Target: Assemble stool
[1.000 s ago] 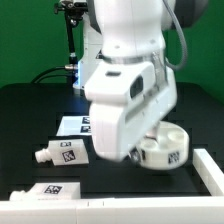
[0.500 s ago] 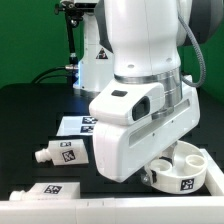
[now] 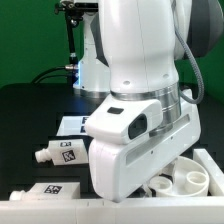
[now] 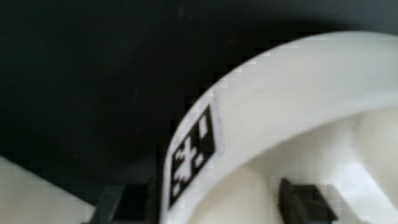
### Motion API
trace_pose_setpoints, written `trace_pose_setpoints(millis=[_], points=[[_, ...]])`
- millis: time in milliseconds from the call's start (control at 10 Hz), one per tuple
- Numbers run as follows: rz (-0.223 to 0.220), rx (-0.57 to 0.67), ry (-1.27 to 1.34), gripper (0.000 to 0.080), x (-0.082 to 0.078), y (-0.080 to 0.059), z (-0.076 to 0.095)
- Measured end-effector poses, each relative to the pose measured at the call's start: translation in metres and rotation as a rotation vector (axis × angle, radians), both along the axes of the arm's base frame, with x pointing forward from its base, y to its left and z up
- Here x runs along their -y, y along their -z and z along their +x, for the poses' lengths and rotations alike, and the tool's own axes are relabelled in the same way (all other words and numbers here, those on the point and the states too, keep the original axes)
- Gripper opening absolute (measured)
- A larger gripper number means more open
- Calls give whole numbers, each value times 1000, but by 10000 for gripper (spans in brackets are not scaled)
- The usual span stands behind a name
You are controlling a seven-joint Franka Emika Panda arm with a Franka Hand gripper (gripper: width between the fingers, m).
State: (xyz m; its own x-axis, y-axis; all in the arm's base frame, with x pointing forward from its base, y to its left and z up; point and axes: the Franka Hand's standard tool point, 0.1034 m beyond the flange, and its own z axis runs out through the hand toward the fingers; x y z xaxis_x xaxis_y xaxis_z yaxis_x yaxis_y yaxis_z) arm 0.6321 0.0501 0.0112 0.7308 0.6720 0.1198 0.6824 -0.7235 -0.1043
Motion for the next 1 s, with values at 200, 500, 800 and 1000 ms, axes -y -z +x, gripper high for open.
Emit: trace_pose_setpoints(millis=[200,500,800,1000], points=[[2,4,-11,318,4,0,1],[8,-38,-25,606,-2,0,-10],[-18,-34,26,646,7,-45,-21],[-28,-39,28,648,8,-57,-38]])
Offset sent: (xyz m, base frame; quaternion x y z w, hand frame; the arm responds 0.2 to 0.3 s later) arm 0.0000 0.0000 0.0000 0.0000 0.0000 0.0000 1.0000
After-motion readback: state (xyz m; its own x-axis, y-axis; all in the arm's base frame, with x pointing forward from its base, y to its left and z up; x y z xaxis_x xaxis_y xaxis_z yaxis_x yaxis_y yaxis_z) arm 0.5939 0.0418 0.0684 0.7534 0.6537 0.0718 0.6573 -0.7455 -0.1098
